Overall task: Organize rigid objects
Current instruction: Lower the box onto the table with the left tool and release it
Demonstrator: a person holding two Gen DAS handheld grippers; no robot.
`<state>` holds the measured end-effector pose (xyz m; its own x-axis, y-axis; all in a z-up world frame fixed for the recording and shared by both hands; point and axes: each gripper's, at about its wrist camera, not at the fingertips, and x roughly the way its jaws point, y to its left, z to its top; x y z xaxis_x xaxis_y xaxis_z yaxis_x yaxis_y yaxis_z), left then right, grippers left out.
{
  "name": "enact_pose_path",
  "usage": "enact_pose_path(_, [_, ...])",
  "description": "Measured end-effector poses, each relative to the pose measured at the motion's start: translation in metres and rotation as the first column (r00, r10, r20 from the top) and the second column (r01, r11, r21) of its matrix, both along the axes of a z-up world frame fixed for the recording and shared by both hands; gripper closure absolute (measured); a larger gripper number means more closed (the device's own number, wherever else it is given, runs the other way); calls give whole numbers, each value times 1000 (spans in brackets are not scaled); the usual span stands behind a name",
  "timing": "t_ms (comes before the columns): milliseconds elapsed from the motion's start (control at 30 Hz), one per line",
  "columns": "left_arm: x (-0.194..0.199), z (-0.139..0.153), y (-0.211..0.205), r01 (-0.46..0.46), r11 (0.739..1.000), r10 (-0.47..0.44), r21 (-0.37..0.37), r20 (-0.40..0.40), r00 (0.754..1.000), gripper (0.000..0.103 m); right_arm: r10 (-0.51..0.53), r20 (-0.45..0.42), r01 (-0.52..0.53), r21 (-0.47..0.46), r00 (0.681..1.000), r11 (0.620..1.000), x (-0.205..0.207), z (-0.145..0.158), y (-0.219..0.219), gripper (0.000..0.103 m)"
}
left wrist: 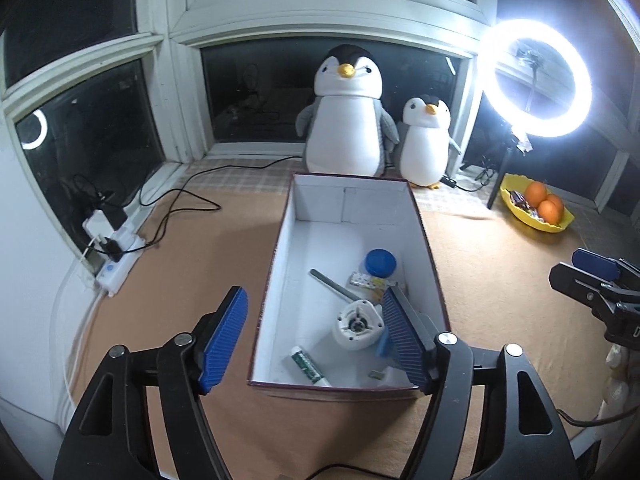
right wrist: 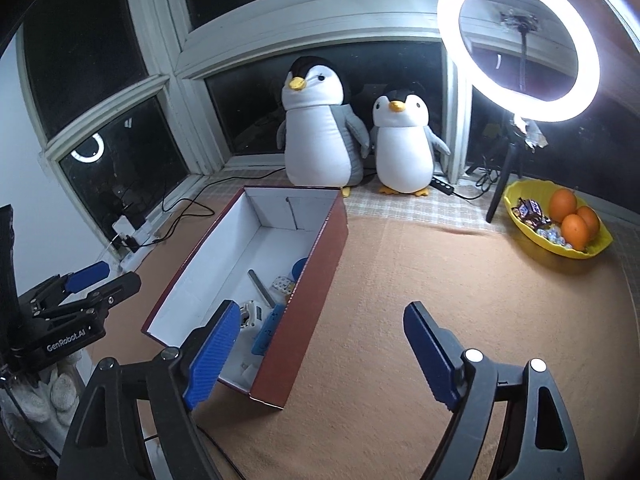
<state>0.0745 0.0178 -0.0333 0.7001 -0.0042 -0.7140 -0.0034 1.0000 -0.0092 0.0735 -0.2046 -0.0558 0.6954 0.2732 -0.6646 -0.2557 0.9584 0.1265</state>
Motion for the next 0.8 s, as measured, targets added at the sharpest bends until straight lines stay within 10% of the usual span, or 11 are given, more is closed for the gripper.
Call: enact_pose_path(800, [-4, 1, -14, 20, 1000, -20, 13, -12, 1000, 26, -40, -8, 40, -8, 999, 999, -3, -6, -9, 22])
